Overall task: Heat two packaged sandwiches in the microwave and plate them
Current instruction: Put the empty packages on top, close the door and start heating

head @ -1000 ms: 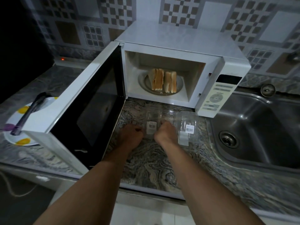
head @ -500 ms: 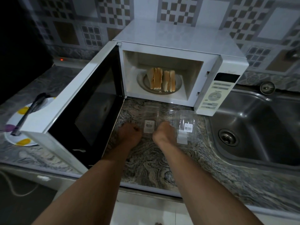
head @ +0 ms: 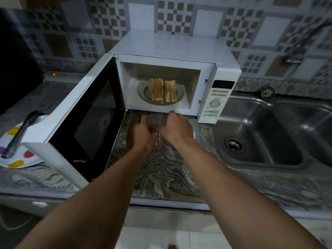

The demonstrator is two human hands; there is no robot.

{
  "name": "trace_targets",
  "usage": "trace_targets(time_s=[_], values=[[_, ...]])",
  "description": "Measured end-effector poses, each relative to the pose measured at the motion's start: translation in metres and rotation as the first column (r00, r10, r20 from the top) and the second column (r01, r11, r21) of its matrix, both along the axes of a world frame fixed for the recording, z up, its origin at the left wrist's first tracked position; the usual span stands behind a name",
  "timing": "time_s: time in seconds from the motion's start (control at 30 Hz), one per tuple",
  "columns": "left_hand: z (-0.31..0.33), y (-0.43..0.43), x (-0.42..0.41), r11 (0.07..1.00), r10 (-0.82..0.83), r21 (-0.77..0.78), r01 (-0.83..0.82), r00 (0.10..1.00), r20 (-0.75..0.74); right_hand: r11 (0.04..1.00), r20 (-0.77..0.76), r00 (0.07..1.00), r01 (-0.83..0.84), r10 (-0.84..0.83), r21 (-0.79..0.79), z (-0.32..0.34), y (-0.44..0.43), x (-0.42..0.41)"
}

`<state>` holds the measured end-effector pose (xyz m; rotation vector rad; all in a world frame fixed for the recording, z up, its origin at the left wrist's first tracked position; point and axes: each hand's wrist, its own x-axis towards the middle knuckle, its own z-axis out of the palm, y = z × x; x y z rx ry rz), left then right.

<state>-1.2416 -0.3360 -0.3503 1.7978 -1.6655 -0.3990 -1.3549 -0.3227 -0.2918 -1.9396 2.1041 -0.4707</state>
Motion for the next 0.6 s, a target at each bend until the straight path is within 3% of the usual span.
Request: trace_targets(time_s=[0.13,0.33,0.6], values=[[0.014,0.002,-0.015,0.989,-0.124,-0.062,0.138,0.974,0.190,0.999,-0.085,0.996,0.010,-0.014,-0.046,0.011,-0.001,-0.033],[0.020,0.011,-0.047,0.965,-0.261,0.066,0.252,0.935,0.240,0.992,-0.102,0.990,0.107,-0.100,0.066,0.005,0.004,-0.078],[-0.005,0.030,-0.088,0.944,-0.189,0.290,0.158,0.979,0.083,0.956,0.005,0.995,0.093,-0.098,0.277,-0.029,0.021,-0.102]])
